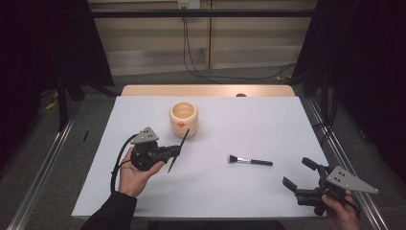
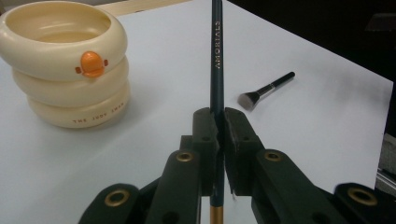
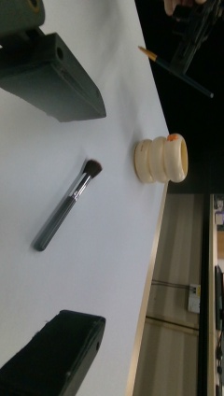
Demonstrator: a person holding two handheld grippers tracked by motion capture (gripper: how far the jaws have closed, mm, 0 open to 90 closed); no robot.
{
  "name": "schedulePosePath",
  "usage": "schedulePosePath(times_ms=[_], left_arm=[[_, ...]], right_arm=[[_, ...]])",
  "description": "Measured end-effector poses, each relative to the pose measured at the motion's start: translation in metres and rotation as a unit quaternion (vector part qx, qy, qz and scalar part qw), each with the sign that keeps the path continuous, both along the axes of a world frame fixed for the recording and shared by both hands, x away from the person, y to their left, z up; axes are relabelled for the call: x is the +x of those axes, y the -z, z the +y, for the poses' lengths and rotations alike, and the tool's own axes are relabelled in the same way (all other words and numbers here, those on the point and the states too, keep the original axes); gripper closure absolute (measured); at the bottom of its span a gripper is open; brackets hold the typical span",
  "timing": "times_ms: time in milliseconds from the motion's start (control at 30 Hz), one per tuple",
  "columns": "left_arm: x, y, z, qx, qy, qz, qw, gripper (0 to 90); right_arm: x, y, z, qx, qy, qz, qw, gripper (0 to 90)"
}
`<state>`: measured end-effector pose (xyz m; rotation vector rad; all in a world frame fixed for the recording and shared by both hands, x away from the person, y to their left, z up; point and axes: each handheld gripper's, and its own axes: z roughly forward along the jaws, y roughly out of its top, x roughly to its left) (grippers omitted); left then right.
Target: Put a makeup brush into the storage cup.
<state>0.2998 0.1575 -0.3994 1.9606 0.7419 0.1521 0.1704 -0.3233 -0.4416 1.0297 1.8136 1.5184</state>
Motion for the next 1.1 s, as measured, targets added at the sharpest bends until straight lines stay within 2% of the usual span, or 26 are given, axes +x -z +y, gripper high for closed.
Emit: schedulePosePath(times_ms=[33, 100, 133, 233, 433, 500, 567, 667, 733, 833, 900, 1033, 1100], left_arm=[[-0.001, 0.0, -0.001, 0.0, 0.001, -0.002, 1.0, 84.2], [-0.003, 0.0, -0.002, 0.0, 0.003, 0.0, 1.0, 84.1], [-0.004, 0.0, -0.004, -0.001, 0.004, -0.001, 1.0, 84.1], [-0.006, 0.001, -0.007, 0.0, 0.01, 0.0, 0.9999, 84.1], [-0.009, 0.002, -0.013, 0.007, 0.022, 0.003, 0.9997, 84.1], [-0.01, 0.003, -0.015, 0.008, 0.028, 0.004, 0.9996, 84.1], [-0.01, 0.002, -0.016, 0.007, 0.029, 0.004, 0.9995, 84.2], [-0.011, 0.003, -0.017, 0.01, 0.031, 0.005, 0.9995, 84.1], [-0.011, 0.003, -0.018, 0.008, 0.035, 0.006, 0.9993, 84.1], [-0.012, 0.002, -0.02, 0.008, 0.038, 0.007, 0.9992, 84.2], [-0.013, 0.002, -0.021, 0.008, 0.041, 0.005, 0.9991, 84.2], [-0.014, 0.002, -0.023, 0.011, 0.044, 0.005, 0.999, 84.1], [-0.015, 0.002, -0.026, 0.011, 0.051, 0.005, 0.9986, 84.1]], right_arm=[[0.001, -0.001, 0.001, 0.007, -0.001, 0.0, 1.0, 1.2], [0.003, -0.003, 0.003, 0.005, -0.009, -0.003, 0.9999, 1.8], [0.003, -0.005, 0.003, 0.004, -0.016, 0.005, 0.9998, 1.8], [0.007, -0.009, 0.007, 0.001, -0.024, 0.0, 0.9997, 3.7], [0.014, -0.013, 0.015, -0.006, -0.051, 0.022, 0.9984, 5.6], [0.017, -0.015, 0.018, -0.01, -0.06, 0.029, 0.9977, 6.5], [0.022, -0.016, 0.021, -0.001, -0.089, 0.029, 0.9956, 7.2], [0.028, -0.018, 0.025, 0.005, -0.099, 0.031, 0.9947, 7.2], [0.032, -0.019, 0.028, 0.017, -0.115, 0.039, 0.9925, 7.2], [0.036, -0.021, 0.034, 0.003, -0.119, 0.041, 0.992, 7.4], [0.038, -0.022, 0.039, 0.0, -0.132, 0.041, 0.9905, 7.6], [0.042, -0.024, 0.047, -0.001, -0.138, 0.036, 0.9898, 8.1], [0.046, -0.027, 0.053, -0.011, -0.145, 0.038, 0.9887, 9.4]])
